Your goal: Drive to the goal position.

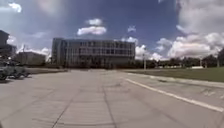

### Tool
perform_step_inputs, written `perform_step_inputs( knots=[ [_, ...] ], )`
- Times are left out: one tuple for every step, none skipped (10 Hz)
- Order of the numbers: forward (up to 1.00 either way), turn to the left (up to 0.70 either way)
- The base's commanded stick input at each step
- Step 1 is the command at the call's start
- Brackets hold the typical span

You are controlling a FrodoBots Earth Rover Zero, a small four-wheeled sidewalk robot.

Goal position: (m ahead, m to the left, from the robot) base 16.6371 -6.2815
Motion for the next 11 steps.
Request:
perform_step_inputs(
  knots=[
    [1.00, 0.00],
    [1.00, 0.00],
    [1.00, 0.00],
    [1.00, 0.00],
    [1.00, 0.00],
    [1.00, 0.00],
    [1.00, 0.00],
    [1.00, 0.00],
    [1.00, 0.00],
    [1.00, 0.00],
    [1.00, 0.00]
  ],
)
